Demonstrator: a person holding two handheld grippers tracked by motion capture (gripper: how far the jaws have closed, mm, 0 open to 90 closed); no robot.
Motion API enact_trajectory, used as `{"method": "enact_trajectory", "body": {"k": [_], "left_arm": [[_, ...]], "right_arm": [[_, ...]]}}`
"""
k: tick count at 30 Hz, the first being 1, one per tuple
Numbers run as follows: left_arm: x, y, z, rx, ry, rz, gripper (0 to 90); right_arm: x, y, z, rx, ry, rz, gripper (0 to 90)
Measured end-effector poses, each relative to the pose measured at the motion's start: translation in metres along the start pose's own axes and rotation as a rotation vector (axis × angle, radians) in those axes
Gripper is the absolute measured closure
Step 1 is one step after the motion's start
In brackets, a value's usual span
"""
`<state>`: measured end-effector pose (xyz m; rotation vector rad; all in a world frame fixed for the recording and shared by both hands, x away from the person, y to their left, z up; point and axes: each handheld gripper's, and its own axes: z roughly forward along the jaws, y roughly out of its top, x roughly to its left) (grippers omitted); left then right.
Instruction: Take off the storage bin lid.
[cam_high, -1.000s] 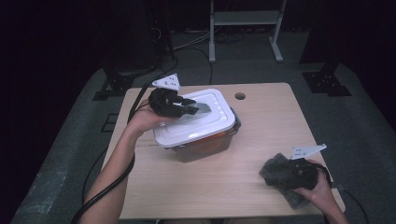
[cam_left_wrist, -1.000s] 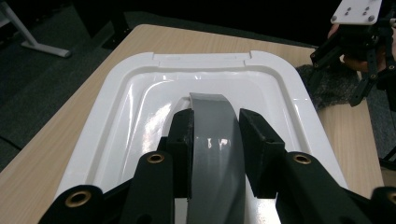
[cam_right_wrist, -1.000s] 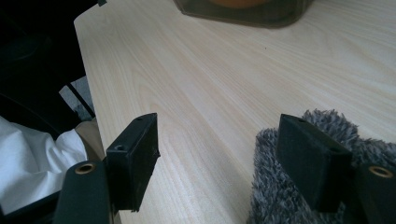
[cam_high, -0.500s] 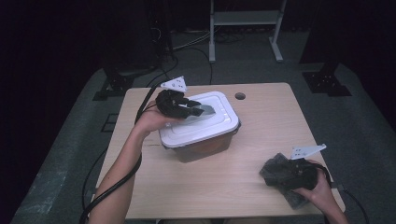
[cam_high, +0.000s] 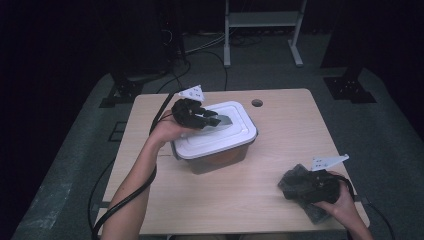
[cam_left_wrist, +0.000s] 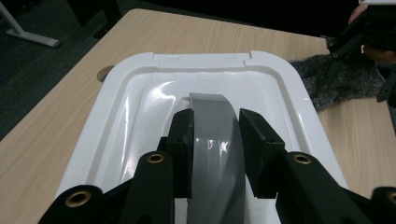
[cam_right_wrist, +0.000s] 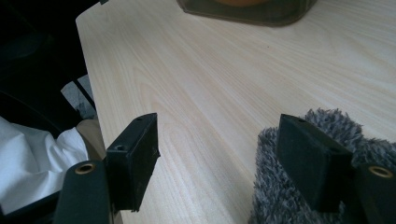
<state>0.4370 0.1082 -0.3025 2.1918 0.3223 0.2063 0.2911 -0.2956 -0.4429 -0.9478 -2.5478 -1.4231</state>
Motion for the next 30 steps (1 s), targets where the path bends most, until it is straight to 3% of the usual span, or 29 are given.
{"method": "enact_trajectory", "body": {"k": [30], "left_arm": [[0.004,-0.012,0.019,0.024,0.006,-0.004,66.7]], "right_arm": [[0.000,0.000,0.000,0.004,0.006,-0.002,29.0]]}}
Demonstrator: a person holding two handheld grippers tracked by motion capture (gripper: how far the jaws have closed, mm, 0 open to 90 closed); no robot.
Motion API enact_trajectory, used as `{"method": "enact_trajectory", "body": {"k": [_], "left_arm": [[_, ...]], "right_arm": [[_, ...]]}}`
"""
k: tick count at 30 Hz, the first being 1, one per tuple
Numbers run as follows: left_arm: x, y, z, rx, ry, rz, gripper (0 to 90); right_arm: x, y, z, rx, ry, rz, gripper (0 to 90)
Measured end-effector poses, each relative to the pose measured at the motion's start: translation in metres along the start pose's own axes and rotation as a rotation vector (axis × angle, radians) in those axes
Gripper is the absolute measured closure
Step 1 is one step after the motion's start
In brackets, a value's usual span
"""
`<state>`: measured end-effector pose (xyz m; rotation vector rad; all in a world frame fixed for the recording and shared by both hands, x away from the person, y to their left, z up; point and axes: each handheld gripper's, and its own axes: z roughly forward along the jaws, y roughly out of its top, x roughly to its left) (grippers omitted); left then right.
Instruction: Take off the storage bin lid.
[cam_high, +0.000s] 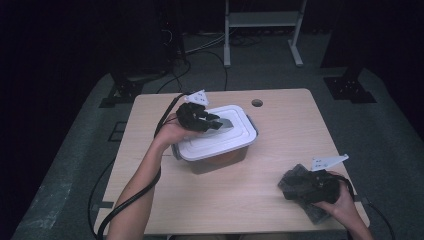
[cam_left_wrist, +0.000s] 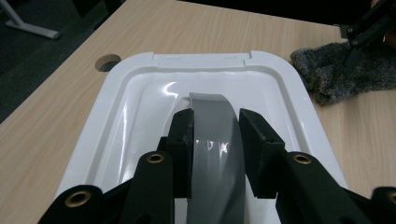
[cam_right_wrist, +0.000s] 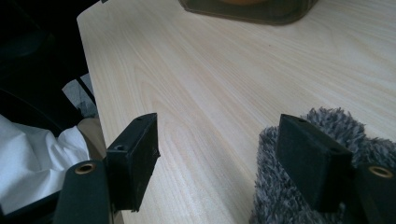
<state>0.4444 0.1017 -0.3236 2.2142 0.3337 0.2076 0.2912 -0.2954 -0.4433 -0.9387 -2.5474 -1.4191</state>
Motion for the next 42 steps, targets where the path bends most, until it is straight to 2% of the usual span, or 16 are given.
{"method": "enact_trajectory", "body": {"k": [29,38,42], "left_arm": [[-0.0017,-0.0081,0.0032,-0.013,0.005,0.002,66.2],[-0.0048,-0.0030,-0.0014,-0.029,-0.001,0.004,57.5],[-0.0074,-0.0013,-0.0058,-0.036,-0.005,-0.008,53.1]], "right_arm": [[0.0004,0.0002,0.0015,0.010,0.007,0.001,29.0],[0.0002,0.0002,0.0014,0.010,0.006,0.001,29.0],[0.0003,0.0004,0.0014,0.008,0.003,-0.001,28.9]]}}
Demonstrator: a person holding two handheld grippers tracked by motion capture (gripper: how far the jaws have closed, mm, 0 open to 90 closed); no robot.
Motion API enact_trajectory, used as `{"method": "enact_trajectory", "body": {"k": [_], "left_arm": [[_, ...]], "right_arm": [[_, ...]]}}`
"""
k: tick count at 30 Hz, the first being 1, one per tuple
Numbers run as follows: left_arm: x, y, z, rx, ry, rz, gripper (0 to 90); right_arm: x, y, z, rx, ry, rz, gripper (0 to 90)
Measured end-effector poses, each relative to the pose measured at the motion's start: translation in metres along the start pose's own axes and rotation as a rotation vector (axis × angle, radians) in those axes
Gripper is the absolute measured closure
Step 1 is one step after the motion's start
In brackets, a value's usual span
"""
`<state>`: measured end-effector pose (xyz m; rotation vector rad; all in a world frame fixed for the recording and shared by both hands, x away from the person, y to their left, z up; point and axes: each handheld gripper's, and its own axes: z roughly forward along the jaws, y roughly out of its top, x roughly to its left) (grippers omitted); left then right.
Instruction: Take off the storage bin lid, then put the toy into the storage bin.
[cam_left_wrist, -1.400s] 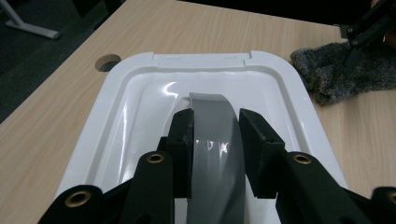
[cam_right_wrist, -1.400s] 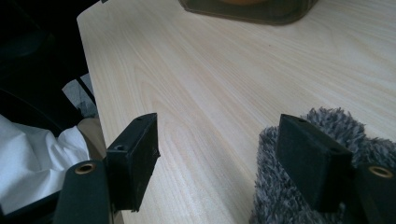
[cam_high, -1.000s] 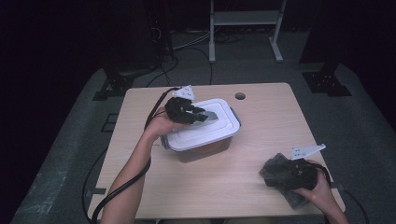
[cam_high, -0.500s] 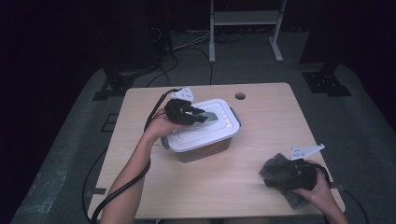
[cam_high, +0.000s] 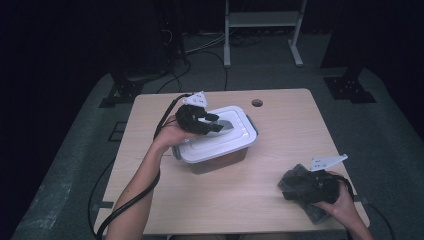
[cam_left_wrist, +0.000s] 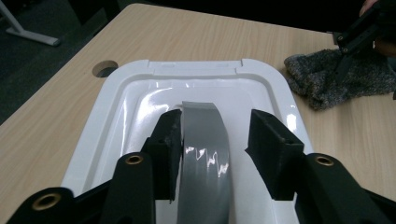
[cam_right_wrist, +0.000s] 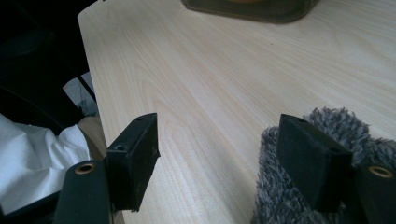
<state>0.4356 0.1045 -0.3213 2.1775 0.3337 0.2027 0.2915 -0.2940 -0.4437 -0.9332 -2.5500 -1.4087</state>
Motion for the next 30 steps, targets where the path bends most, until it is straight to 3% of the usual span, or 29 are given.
{"method": "enact_trajectory", "body": {"k": [3,12,30], "left_arm": [[-0.002,-0.001,-0.002,0.003,-0.015,-0.016,50.2],[-0.005,-0.003,-0.016,-0.007,0.023,-0.011,45.7],[-0.024,-0.009,-0.053,-0.078,0.050,-0.012,36.8]], "right_arm": [[0.000,0.000,0.000,-0.001,-0.001,0.000,28.8],[-0.001,0.000,-0.001,-0.001,-0.004,0.003,28.8],[-0.002,0.000,-0.002,-0.005,-0.008,0.012,28.7]]}}
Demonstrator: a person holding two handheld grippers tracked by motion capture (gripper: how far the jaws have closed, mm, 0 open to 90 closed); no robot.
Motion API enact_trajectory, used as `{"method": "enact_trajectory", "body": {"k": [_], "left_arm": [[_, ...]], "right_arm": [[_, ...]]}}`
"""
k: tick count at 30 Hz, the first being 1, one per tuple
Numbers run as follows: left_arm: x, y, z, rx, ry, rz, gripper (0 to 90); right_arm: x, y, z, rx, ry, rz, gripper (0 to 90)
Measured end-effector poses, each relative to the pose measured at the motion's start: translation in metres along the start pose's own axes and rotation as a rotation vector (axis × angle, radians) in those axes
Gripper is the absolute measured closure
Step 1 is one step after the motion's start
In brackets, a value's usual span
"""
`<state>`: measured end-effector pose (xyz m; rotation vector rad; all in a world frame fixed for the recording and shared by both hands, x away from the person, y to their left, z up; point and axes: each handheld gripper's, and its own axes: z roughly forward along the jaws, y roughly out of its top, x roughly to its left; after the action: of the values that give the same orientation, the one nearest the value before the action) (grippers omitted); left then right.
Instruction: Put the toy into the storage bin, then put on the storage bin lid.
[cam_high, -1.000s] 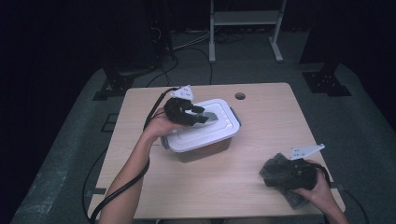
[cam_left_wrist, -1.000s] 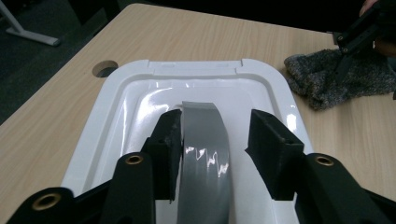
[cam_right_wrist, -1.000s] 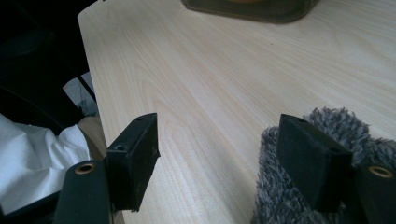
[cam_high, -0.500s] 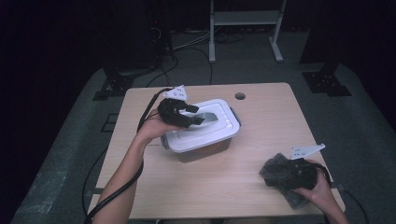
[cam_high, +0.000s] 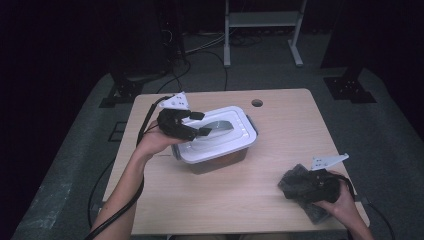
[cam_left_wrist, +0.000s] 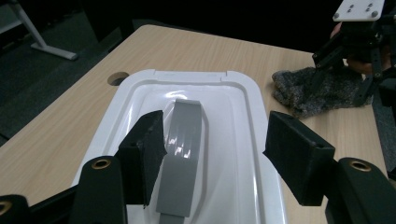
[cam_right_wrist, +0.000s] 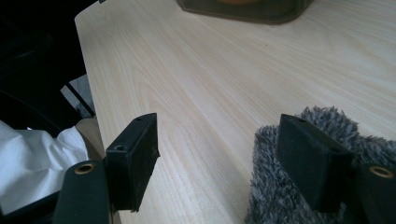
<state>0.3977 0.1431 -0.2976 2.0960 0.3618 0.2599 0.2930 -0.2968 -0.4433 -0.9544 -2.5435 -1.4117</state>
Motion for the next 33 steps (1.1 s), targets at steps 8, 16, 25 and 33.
{"method": "enact_trajectory", "body": {"k": [8,16,25,33], "left_arm": [[-0.007,-0.002,-0.008,-0.008,-0.005,0.006,33.3],[-0.017,-0.006,-0.015,-0.023,-0.005,0.000,29.3],[-0.027,-0.014,-0.025,-0.033,0.008,-0.011,23.1],[-0.033,-0.026,-0.032,-0.032,0.013,-0.028,20.5]], "right_arm": [[0.000,0.001,0.001,0.001,-0.002,-0.002,28.7],[-0.001,0.000,0.000,0.000,-0.006,0.001,28.7],[-0.001,0.002,0.002,0.003,-0.003,-0.002,28.7],[-0.002,0.002,0.002,-0.001,-0.007,-0.003,28.7]]}}
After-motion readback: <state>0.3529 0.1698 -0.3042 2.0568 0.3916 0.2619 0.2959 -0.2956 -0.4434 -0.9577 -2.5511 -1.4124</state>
